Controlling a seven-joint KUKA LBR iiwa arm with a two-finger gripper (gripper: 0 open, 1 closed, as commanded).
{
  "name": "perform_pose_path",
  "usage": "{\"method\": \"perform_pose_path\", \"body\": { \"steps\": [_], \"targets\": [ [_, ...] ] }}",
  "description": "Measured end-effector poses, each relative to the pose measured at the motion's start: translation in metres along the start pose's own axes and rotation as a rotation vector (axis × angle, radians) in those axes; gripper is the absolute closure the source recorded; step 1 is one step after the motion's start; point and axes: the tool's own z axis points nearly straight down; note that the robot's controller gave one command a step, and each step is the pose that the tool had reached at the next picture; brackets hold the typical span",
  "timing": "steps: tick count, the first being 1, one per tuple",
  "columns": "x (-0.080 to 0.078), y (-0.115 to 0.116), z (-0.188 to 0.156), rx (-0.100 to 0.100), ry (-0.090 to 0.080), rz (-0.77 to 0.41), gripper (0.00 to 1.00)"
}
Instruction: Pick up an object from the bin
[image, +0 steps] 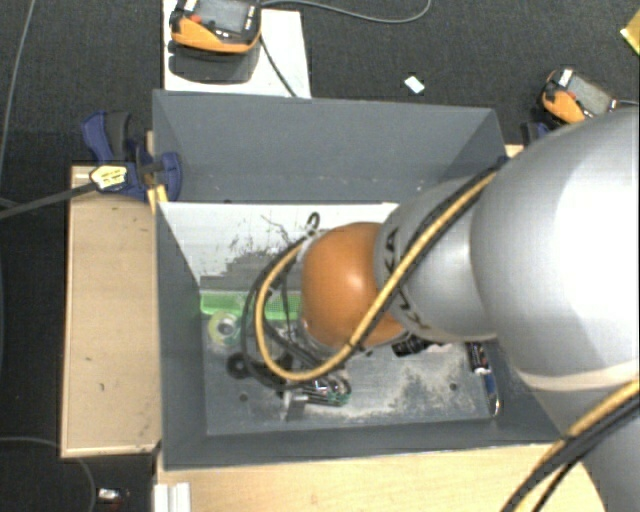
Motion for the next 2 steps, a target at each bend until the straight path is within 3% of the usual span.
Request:
{"method": "perform_pose_path", "body": {
  "steps": [1,2],
  "targets": [
    [0.019,0.007,0.004,0.003,0.012,0.256,0.00],
    [0.005,0.001,0.006,0.000,0.000,0.022,0.00]
  ]
}}
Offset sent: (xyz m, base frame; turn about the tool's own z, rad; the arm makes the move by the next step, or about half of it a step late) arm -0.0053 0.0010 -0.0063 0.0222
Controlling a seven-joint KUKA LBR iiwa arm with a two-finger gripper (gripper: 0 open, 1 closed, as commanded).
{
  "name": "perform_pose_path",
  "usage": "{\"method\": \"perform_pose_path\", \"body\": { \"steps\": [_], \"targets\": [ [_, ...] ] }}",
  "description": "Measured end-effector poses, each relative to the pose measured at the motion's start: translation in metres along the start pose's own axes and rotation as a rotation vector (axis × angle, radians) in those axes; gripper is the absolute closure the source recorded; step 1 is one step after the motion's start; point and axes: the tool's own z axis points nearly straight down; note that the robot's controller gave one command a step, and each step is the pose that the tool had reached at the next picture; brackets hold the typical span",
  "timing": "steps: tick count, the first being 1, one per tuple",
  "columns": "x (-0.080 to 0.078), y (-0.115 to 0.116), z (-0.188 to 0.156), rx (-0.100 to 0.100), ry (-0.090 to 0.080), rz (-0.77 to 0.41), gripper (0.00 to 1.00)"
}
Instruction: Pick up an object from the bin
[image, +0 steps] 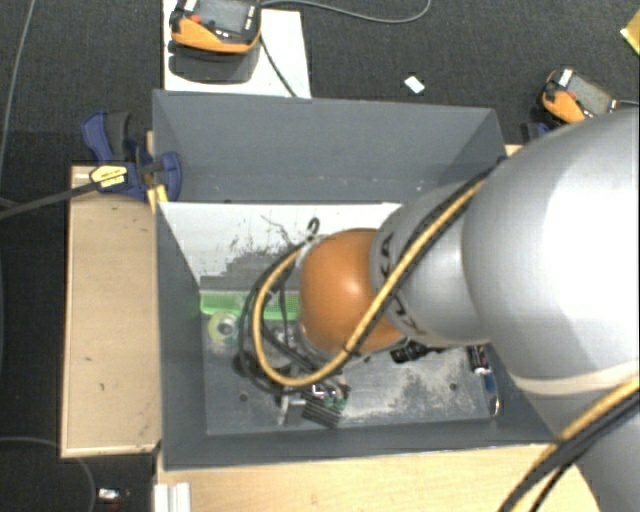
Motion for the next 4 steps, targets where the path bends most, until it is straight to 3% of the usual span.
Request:
{"method": "perform_pose_path", "body": {
  "steps": [1,3,4],
  "targets": [
    [0.012,0.004,-0.001,0.003,0.010,0.178,1.00],
    [0.012,0.004,-0.007,0.002,0.009,0.181,1.00],
    [0.012,0.004,-0.030,0.003,0.010,0.182,1.00]
  ]
}}
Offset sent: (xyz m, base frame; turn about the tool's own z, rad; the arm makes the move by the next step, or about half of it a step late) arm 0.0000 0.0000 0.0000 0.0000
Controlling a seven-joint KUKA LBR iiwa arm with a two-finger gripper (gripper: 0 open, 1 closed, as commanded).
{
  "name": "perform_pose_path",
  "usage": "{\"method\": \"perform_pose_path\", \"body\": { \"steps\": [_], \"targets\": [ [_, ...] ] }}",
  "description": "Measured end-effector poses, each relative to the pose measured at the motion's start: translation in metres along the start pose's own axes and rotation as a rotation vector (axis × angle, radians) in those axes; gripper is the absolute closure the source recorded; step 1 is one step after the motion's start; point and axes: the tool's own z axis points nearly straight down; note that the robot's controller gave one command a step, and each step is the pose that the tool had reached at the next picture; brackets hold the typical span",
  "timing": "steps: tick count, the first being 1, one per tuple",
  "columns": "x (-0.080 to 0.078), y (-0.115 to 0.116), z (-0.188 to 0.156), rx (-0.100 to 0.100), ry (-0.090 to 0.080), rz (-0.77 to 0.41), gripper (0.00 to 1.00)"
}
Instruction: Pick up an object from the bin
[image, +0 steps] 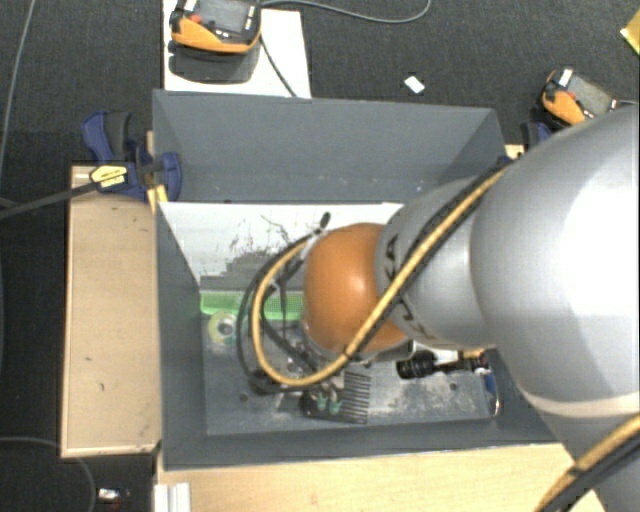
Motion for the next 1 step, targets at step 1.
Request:
{"method": "perform_pose_path", "body": {
  "steps": [1],
  "targets": [
    [0.0014,-0.0010,-0.0326,0.003,0.006,0.000,1.00]
  ]
}}
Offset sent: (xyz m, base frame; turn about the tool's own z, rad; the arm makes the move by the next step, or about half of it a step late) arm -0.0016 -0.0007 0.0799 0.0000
